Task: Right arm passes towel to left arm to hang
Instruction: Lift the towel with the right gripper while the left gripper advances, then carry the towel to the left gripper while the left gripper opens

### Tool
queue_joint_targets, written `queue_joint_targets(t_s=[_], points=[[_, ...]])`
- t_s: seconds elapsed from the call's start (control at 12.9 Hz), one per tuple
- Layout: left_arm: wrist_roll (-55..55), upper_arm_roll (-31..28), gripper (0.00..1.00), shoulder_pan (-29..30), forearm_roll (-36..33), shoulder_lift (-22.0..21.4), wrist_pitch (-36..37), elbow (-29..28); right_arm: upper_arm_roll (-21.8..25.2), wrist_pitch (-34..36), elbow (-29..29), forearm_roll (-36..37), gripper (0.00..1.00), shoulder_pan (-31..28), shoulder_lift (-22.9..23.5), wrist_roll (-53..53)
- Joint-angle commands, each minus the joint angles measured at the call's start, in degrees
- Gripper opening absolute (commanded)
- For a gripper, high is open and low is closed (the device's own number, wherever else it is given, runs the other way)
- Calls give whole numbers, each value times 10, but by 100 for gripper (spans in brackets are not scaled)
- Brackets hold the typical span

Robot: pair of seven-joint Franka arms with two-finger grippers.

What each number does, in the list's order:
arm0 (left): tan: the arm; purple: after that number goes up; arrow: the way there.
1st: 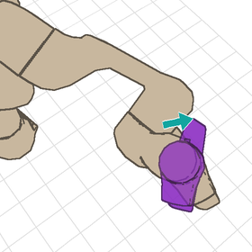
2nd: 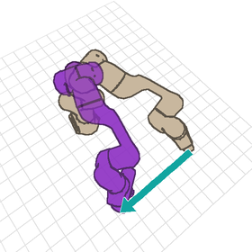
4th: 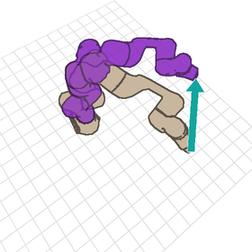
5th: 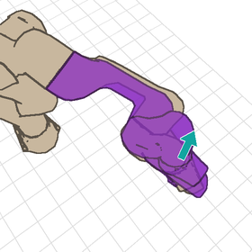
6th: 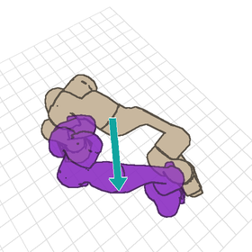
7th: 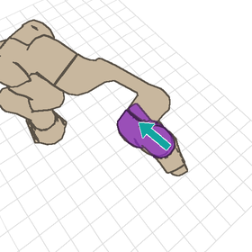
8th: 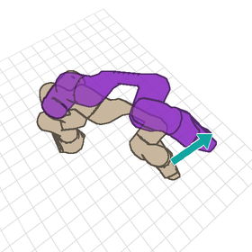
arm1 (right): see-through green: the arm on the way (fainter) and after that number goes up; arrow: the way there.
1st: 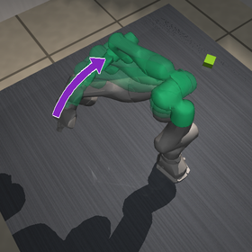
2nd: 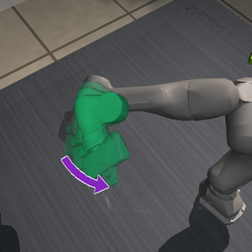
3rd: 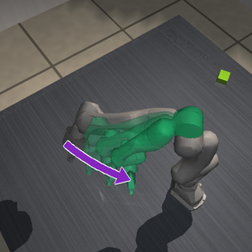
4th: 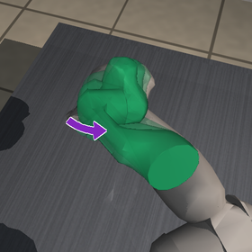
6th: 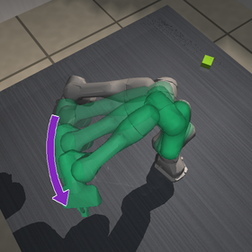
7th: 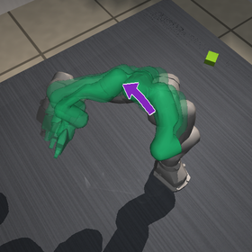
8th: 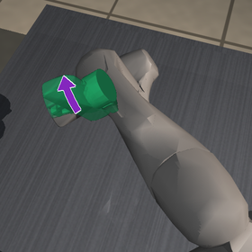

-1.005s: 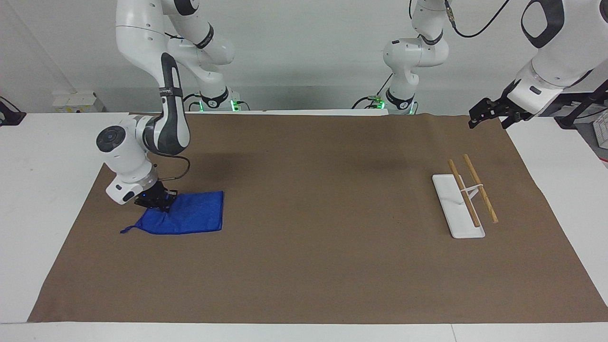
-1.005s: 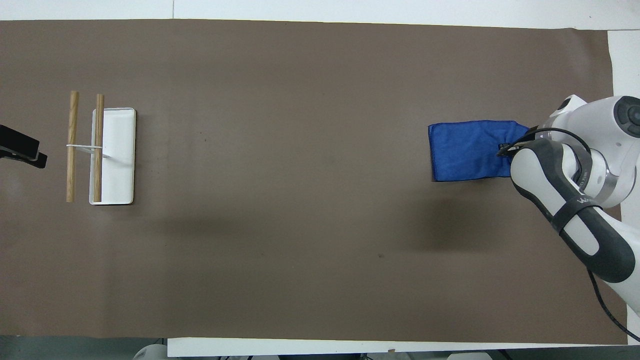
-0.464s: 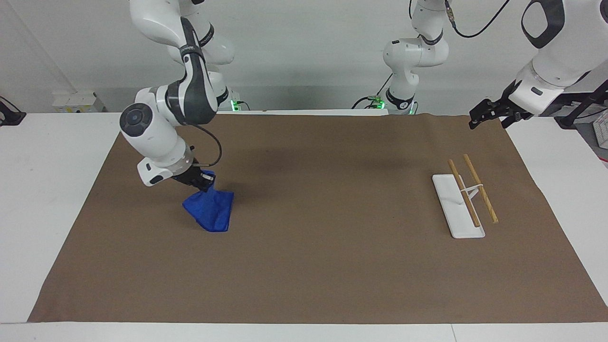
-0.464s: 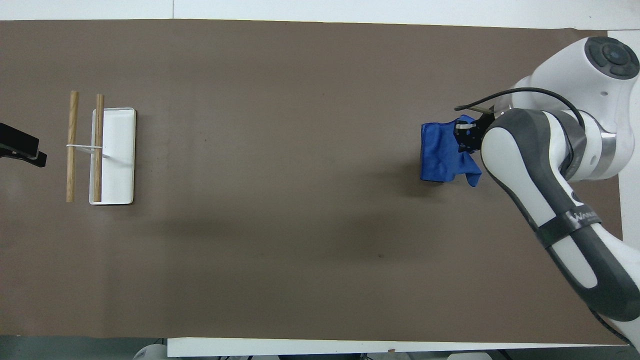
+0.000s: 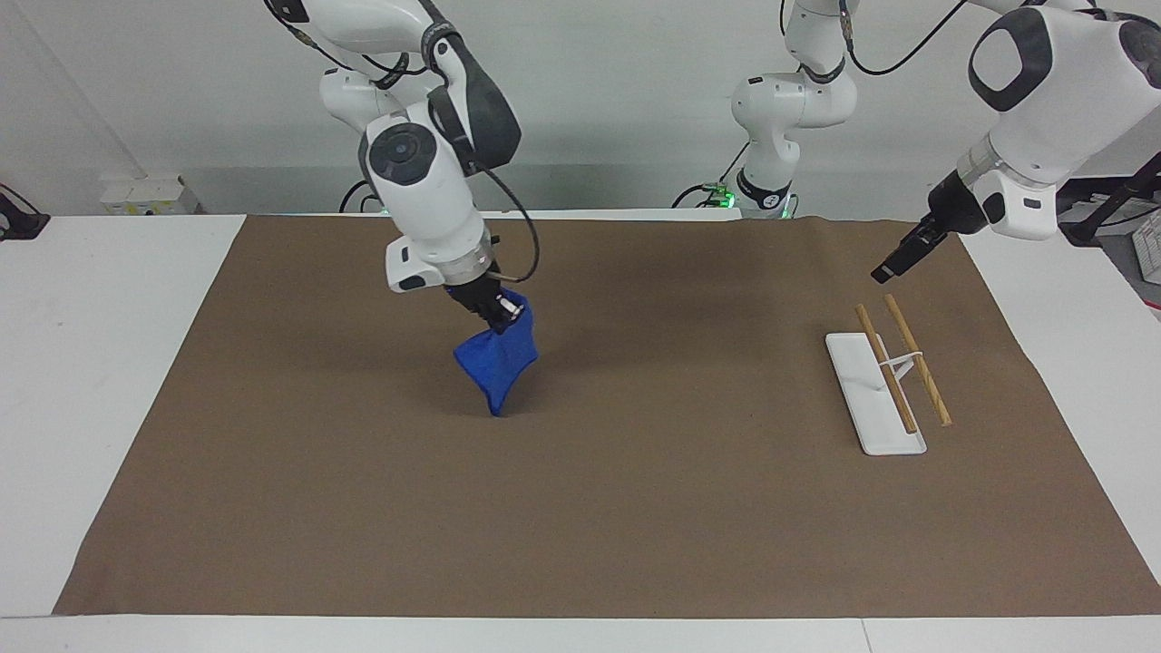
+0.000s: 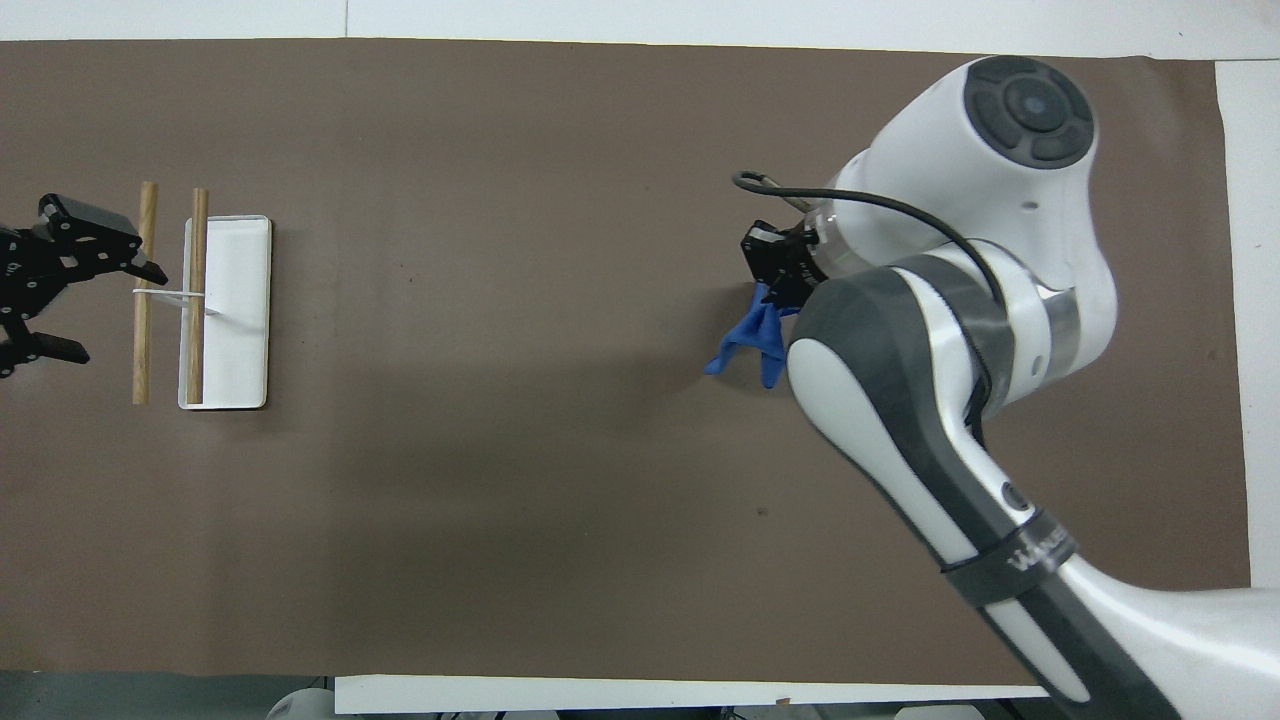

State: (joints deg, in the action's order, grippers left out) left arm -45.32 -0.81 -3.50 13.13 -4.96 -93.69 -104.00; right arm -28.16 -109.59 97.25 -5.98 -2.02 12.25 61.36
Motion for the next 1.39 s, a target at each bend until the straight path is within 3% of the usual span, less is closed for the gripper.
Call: queue_joint_targets(t_s=[0.0, 0.15, 0.39, 0.54, 0.77, 1.31], points=[[-118, 2, 100, -4, 59, -65, -74, -102, -64, -40, -40, -28, 0, -3, 32, 117], [-211, 9, 100, -19, 90, -73, -84, -119, -98, -71, -65, -66, 0, -3, 45, 174], [-355, 12, 100, -56, 106, -103, -137, -180, -149, -185, -93, -97, 0, 10, 82, 283], [-404, 12, 99, -56, 153, -127, -191, -232, -170, -276, -93, -97, 0, 27, 99, 342], [-444, 20, 98, -62, 166, -127, -198, -245, -177, -372, -93, -97, 0, 54, 114, 406], [-449, 21, 98, -56, 192, -123, -250, -246, -195, -420, -93, -90, 0, 65, 127, 438]])
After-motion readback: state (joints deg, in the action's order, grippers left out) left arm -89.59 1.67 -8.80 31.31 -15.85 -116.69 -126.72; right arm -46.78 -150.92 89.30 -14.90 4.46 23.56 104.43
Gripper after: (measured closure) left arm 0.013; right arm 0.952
